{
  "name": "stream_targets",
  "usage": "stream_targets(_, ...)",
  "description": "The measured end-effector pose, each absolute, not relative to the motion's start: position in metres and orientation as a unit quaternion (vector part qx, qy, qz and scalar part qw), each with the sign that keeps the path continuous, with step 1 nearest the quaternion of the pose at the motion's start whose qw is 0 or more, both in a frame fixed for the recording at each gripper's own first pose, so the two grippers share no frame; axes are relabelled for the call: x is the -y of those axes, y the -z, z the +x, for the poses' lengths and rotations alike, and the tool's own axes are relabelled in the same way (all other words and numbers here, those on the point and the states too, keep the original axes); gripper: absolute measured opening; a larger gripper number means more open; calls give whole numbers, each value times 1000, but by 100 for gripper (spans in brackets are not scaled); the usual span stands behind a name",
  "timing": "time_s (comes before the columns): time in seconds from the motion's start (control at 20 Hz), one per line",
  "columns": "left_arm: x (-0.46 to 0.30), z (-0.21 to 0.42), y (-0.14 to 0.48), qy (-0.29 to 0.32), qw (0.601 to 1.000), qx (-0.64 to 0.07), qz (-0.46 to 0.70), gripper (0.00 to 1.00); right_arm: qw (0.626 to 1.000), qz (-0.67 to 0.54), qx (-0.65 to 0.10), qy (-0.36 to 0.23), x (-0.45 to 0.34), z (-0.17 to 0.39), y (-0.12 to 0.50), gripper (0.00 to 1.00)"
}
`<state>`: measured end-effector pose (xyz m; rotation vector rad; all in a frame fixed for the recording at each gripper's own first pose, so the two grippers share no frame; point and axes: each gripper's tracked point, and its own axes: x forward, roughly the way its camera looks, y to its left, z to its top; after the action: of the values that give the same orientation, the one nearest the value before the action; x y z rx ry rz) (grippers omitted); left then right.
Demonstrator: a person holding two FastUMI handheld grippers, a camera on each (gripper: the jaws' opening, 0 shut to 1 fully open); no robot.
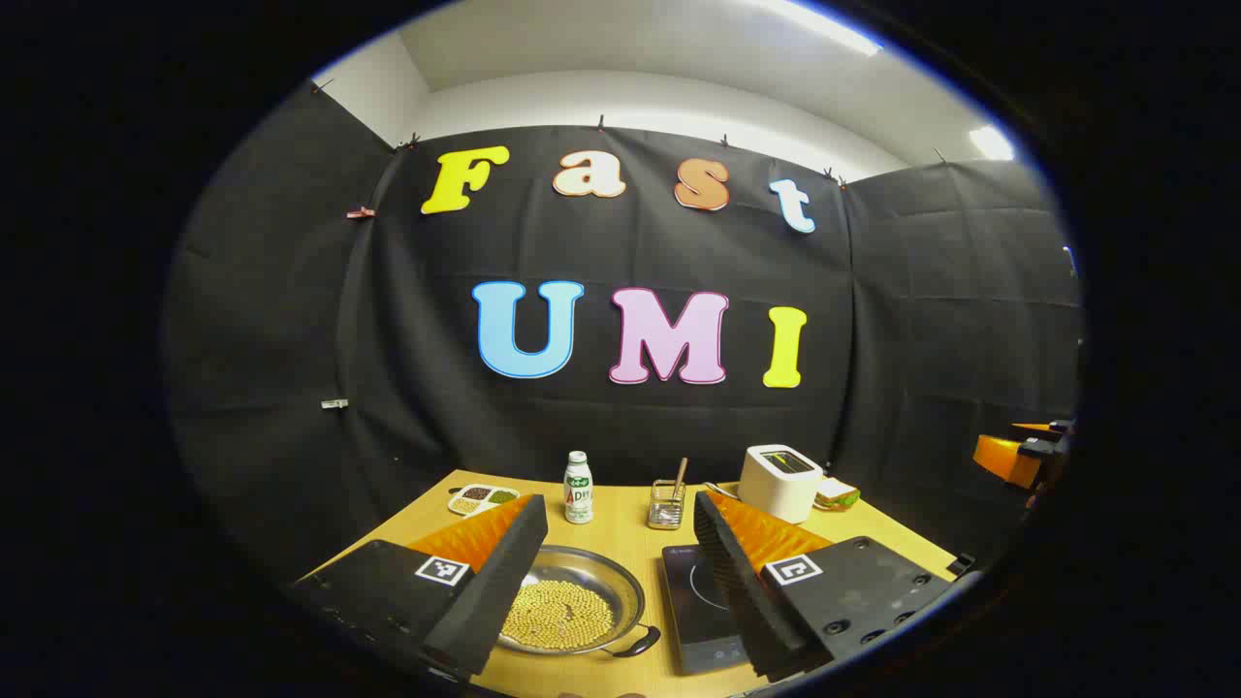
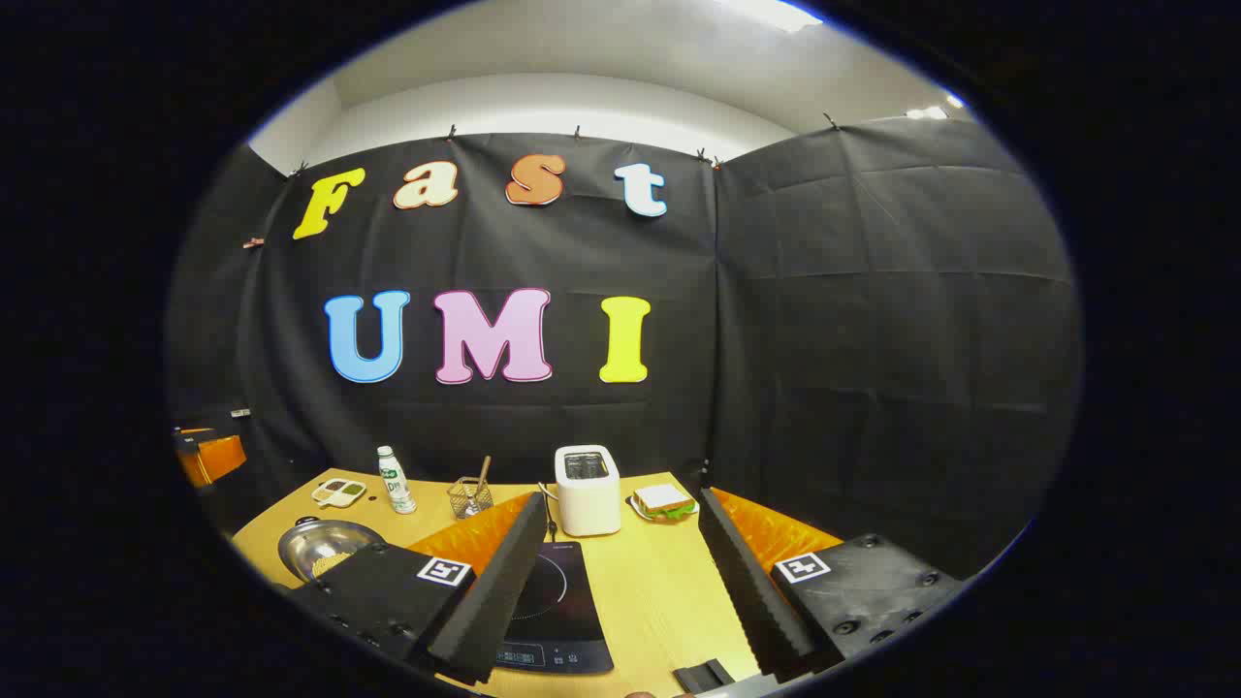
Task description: First push the handle of the pot to place it horizontally, then grasp the pot with both hands and set it on the induction cooktop.
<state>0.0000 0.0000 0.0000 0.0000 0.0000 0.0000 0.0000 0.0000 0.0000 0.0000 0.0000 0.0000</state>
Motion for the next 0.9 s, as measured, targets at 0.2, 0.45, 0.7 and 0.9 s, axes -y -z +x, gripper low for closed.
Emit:
stream_targets(0.2,5,3,-4,-46,999,-2,-16,95,998,6,-7,-55,-2,29,1,98)
stream_targets(0.45,9,0,-9,-90,996,4,-19,95,996,3,-9,-93,-3,61,3,98)
stream_targets(0.7,5,-1,-7,-85,996,-1,10,95,996,-13,-3,-88,-14,60,3,98)
stream_targets(0.9,-2,3,3,-58,998,-12,-3,95,997,-17,-12,-81,-26,48,7,98)
